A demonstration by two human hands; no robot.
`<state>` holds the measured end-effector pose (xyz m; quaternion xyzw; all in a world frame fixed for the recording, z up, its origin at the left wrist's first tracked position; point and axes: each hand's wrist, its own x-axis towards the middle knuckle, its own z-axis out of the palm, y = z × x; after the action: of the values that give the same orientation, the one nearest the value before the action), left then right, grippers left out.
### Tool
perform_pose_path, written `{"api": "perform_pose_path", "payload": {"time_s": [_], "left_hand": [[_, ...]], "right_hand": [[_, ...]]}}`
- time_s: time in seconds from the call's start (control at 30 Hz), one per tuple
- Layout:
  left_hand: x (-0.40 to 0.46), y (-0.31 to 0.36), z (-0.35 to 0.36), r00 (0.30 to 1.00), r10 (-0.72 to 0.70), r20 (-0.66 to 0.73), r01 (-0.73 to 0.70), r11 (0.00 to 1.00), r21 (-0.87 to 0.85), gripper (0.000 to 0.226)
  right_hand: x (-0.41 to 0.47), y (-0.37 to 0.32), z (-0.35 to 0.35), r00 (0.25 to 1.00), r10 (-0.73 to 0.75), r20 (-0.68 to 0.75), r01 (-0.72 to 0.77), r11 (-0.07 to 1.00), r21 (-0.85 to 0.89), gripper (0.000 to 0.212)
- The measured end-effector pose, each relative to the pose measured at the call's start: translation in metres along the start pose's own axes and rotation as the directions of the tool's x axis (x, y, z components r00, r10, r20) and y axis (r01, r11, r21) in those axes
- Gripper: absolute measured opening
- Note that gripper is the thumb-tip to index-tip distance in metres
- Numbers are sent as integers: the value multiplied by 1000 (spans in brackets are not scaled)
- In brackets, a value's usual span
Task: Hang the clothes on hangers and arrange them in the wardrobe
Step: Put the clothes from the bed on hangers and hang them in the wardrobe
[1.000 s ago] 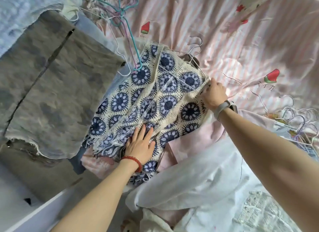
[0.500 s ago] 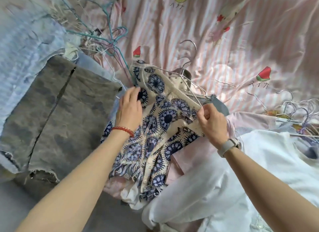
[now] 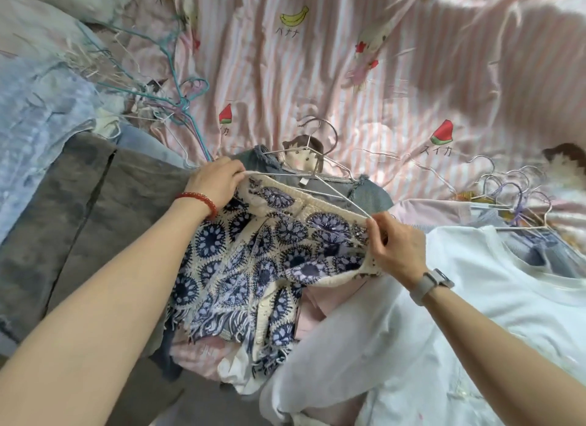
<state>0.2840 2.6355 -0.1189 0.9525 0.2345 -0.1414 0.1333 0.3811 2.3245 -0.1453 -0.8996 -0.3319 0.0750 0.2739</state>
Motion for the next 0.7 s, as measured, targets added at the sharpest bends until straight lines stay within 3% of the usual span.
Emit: {"api": "perform_pose_path", "payload": {"time_s": [0.1,0.27,0.37,0.53,0.7], "left_hand": [[-28,8,-1,1000,6,-30,-5,999,34,26],[-110,19,-3,999,17,-52,-22,994,-108,29],[-174,15,-4,987,-128,-97,102,965,-241,29],[-273,3,-6,893,-410,-185,309,858,-410,18],[-381,-17,-4,713,-667,-217,483,691,-538,9]], "right_hand": [[0,10,-2,997,54,-56,-59,994,-89,21],[6,-3,2,979,203,-18,-204,977,-65,15],[12,-34,2,998,68,-8,-69,997,-45,18],[14,-113,6,979,-194,-57,195,981,12,21],[-25,-197,27,898,-440,17,438,896,78,20]]}}
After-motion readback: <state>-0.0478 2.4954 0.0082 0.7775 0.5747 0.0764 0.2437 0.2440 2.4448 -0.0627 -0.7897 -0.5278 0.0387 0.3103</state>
